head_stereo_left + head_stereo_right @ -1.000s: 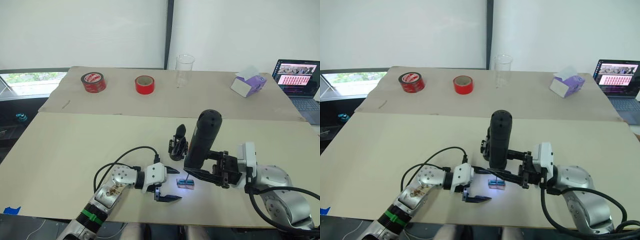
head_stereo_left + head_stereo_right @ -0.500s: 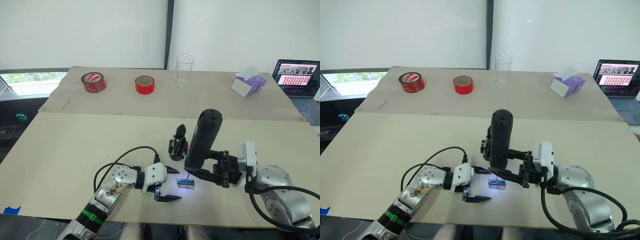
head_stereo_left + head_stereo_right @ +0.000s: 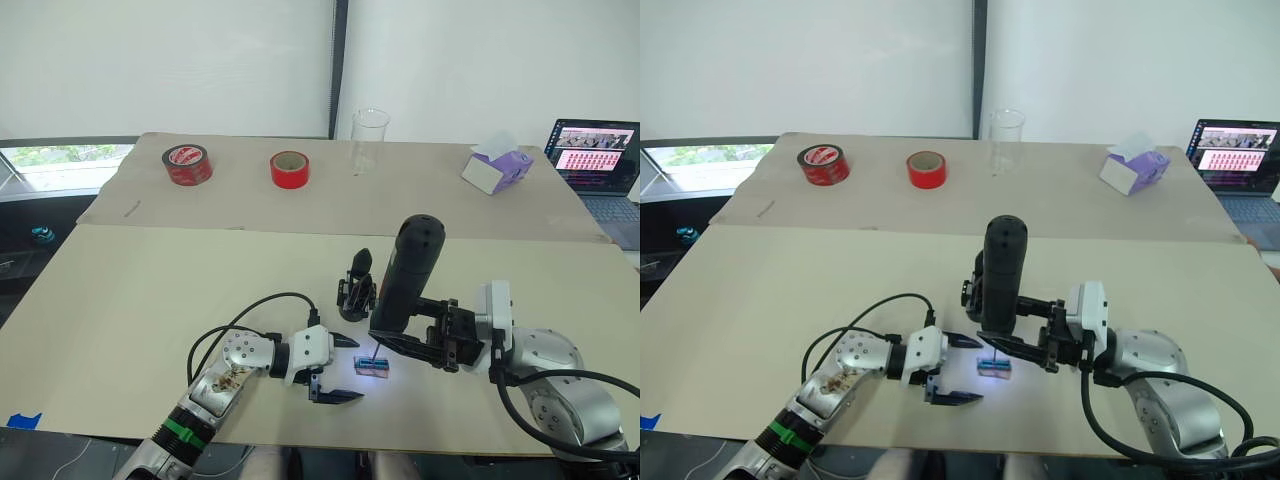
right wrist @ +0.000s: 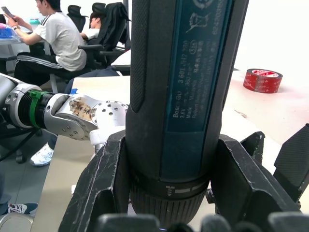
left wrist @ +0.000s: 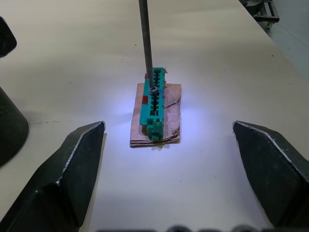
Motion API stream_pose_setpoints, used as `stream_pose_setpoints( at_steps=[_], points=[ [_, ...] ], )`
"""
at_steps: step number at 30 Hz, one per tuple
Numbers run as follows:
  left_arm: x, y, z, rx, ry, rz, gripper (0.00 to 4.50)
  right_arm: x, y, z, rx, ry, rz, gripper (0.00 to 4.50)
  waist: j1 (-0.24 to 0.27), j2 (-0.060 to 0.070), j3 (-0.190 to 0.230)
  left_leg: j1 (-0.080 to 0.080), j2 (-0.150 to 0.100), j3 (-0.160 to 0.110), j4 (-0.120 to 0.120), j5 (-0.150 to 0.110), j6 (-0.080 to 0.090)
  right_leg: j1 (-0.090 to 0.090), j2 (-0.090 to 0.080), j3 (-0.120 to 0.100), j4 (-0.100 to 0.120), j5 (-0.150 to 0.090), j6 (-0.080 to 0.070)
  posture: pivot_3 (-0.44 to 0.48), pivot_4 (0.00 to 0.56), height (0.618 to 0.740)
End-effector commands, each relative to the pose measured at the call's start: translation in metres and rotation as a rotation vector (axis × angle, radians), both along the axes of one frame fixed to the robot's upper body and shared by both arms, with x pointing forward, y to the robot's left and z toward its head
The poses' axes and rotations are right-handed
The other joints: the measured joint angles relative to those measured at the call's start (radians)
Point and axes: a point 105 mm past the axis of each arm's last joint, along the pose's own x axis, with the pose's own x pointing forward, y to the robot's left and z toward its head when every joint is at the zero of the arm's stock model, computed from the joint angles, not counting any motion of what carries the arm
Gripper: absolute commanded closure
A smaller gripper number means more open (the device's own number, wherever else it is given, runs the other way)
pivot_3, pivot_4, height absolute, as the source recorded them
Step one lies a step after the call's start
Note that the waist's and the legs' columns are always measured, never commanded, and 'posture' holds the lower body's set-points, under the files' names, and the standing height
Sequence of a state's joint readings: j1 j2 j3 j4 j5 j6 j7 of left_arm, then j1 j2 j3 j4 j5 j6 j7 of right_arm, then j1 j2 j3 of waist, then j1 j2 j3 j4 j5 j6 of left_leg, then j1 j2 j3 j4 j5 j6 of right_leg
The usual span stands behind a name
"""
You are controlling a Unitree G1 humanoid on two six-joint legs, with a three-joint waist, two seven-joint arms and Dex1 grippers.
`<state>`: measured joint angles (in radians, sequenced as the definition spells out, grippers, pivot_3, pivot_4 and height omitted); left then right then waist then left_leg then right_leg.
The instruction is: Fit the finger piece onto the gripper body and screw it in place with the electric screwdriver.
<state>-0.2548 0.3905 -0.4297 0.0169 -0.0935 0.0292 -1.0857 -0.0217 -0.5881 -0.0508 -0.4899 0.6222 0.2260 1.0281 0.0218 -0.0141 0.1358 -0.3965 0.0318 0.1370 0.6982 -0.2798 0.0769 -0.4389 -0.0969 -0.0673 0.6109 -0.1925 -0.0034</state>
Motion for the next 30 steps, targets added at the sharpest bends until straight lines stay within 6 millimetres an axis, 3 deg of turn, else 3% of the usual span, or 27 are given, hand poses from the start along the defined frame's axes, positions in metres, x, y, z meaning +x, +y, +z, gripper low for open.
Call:
stream_pose_setpoints(
  at_steps=[1,30],
  points=[
    [-0.002,0.003,-0.014,0.04,0.046,0.022,0.05,-0.003,0.0,0.012,0.015,-0.047,0.02,2.57,0.0,0.0,0.0,0.0,0.0,0.0,0.0,0.0,0.0,0.0,0.0,0.0,0.0,0.0,0.0,0.0,0.15,0.74],
    [-0.001,0.004,-0.015,0.042,0.048,0.028,0.05,-0.006,0.007,-0.002,-0.046,-0.063,0.038,2.57,0.001,0.0,0.0,0.001,0.0,0.0,0.0,0.0,0.0,0.001,0.0,0.0,0.0,-0.001,0.0,0.0,0.15,0.74]
  ],
)
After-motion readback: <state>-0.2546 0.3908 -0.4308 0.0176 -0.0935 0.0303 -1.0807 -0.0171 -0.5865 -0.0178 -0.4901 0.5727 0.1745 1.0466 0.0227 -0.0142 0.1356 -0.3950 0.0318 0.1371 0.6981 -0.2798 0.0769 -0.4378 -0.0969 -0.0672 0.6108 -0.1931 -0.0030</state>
